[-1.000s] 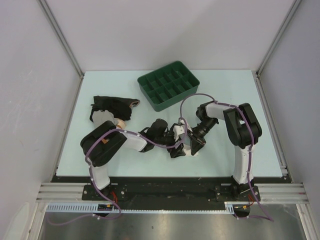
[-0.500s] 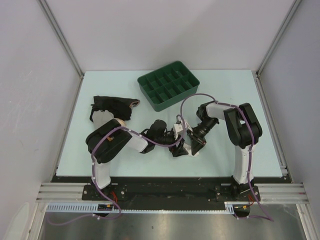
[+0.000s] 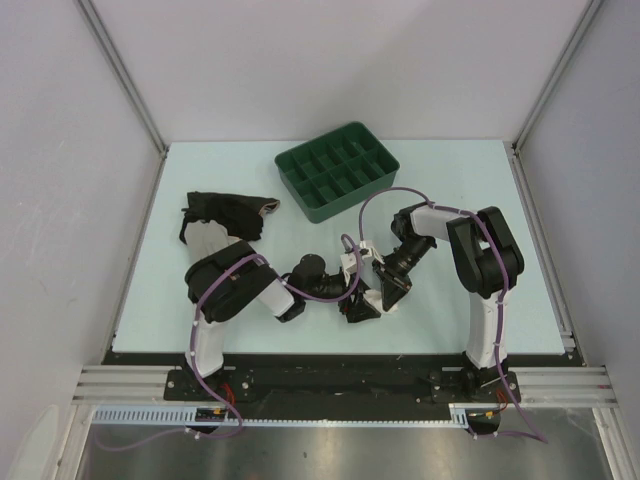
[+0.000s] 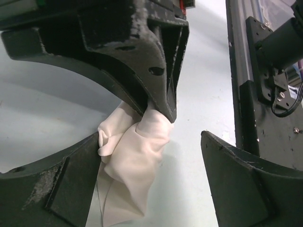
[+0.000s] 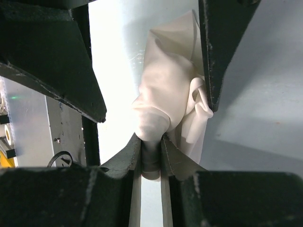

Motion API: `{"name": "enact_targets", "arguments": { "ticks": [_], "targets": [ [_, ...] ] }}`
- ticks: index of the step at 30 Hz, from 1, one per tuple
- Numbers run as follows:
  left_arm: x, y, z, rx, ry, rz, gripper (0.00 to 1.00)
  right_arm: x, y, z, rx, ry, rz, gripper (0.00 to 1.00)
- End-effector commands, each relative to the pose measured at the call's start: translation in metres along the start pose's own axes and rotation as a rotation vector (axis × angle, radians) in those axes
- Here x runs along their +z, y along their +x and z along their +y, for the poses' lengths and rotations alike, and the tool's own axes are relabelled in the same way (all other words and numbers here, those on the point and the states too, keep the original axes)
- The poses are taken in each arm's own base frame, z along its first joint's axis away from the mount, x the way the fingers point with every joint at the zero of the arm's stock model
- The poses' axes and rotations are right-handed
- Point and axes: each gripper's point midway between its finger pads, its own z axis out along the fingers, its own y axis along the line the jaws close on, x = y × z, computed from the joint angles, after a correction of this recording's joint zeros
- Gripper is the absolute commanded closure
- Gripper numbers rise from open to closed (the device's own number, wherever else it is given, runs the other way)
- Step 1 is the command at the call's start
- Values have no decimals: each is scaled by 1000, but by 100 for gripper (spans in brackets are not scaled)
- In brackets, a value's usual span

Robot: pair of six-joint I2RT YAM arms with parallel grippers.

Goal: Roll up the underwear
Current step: Pick up the underwear from the center of the board.

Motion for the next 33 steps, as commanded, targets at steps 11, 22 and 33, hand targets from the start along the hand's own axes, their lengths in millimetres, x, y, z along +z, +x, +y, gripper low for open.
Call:
{"name": "enact_targets", "arguments": {
  "ticks": [11, 22, 33],
  "targets": [
    [-2, 53, 8, -11, -108, 206, 32, 5, 18, -19, -68, 69, 103, 96],
    [-4, 61, 3, 17, -91, 268, 87, 4, 18, -19, -67, 73, 104, 97],
    [-11, 28, -9, -2, -93, 182, 100, -46, -16, -16, -132, 234, -4, 59]
  ]
}}
